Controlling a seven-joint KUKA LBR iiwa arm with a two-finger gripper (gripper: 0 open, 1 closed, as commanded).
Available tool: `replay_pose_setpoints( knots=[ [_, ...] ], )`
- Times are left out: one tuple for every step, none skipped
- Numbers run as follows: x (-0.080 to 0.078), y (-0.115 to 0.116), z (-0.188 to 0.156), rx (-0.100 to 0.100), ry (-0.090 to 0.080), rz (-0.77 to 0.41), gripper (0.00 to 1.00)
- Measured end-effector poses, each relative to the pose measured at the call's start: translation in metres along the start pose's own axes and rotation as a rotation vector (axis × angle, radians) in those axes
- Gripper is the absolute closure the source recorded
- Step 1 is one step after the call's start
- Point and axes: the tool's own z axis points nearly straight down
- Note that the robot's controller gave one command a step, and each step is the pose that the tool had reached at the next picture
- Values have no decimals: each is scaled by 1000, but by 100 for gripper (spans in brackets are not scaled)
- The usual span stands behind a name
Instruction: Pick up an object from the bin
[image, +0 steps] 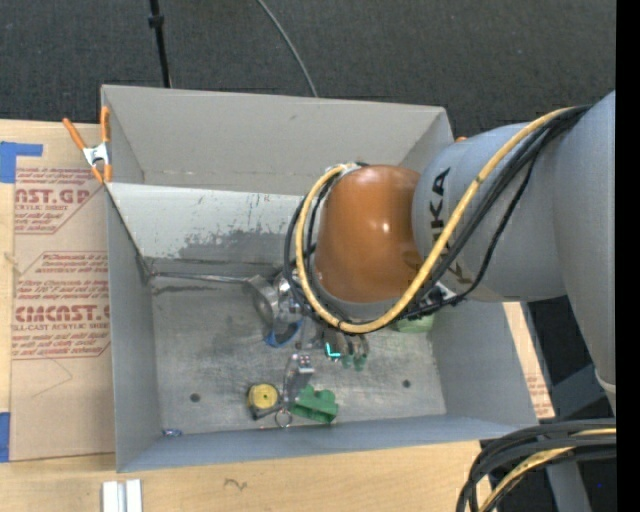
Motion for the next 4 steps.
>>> replay_pose_setpoints(
  knots=[
    [-7,-8,87,0,-5,-171,0],
    [-8,-7,84,0,-6,-170,100],
    [-8,-7,85,-1,-7,-170,0],
    [-23,13,92,3,-6,-202,0]
  ],
)
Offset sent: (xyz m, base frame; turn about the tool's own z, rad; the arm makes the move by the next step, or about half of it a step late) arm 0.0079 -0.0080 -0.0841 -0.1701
